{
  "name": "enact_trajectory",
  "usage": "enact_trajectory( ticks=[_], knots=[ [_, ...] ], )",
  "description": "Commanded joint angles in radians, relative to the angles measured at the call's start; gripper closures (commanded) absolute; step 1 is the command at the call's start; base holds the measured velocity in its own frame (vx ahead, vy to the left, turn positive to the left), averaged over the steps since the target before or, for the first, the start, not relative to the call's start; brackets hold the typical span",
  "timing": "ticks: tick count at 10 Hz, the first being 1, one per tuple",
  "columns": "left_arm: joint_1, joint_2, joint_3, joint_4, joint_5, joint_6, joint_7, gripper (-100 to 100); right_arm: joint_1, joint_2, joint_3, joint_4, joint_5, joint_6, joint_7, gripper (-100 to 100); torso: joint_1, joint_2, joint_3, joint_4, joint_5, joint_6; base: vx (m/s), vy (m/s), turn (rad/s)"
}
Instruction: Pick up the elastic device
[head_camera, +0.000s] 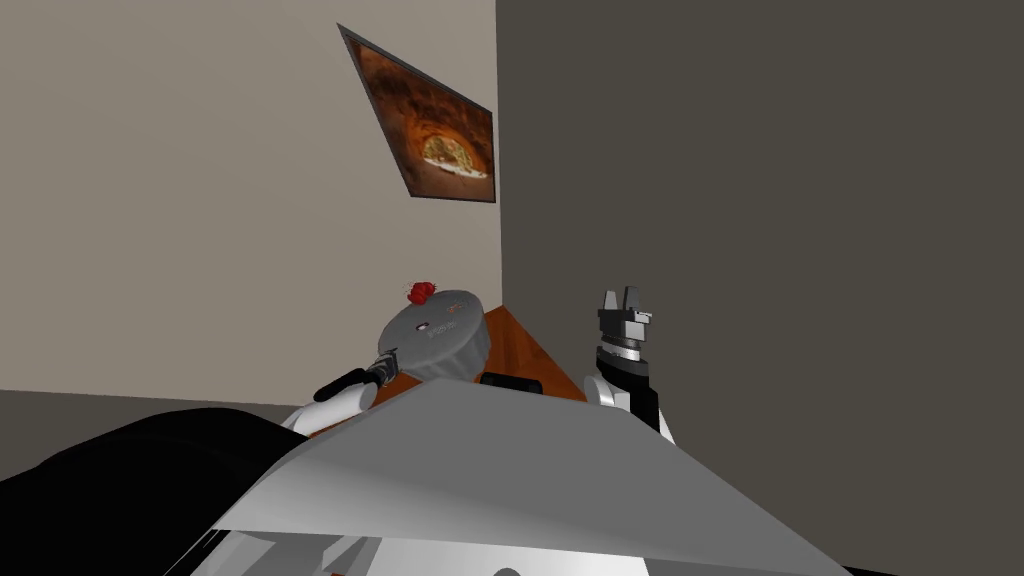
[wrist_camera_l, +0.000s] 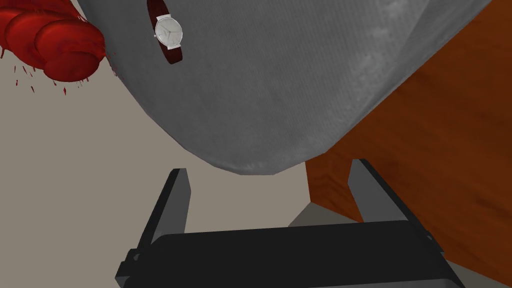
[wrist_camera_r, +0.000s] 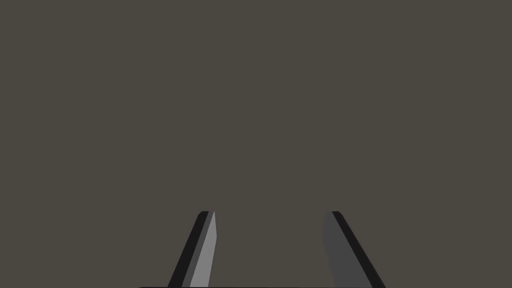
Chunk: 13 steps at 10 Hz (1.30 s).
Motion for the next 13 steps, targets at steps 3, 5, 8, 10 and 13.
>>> enact_trajectory(
  ticks=[3,5,8,10,13],
  knots=[
    [-0.022,0.045,0.025,0.060,0.034,0.093,0.011,-100,0.000,0.000,0.000,0.000,0.000,0.000,0.000,0,0.001,0.001,0.000,0.000,0.000,0.000,0.075,-0.069,-0.060],
    [-0.043,0.080,0.039,0.105,0.056,0.148,0.017,-100,0.000,0.000,0.000,0.000,0.000,0.000,0.000,0,-0.001,-0.001,-0.001,0.000,0.000,0.000,0.128,-0.098,-0.124],
    [-0.074,0.128,0.055,0.165,0.081,0.221,0.024,-100,0.000,0.000,0.000,0.000,0.000,0.000,0.000,0,-0.001,-0.002,-0.001,-0.001,0.000,0.000,0.124,-0.082,-0.101],
    [-0.092,0.153,0.061,0.198,0.095,0.258,0.028,-100,0.000,0.000,0.000,0.000,0.000,0.000,0.000,0,0.000,-0.003,-0.002,-0.001,0.000,0.000,0.121,-0.053,-0.096],
    [-0.120,0.190,0.066,0.247,0.113,0.312,0.032,-100,0.000,0.000,0.000,0.000,0.000,0.000,0.000,0,0.003,-0.002,-0.001,0.000,0.000,0.000,0.123,-0.018,-0.091]
  ],
)
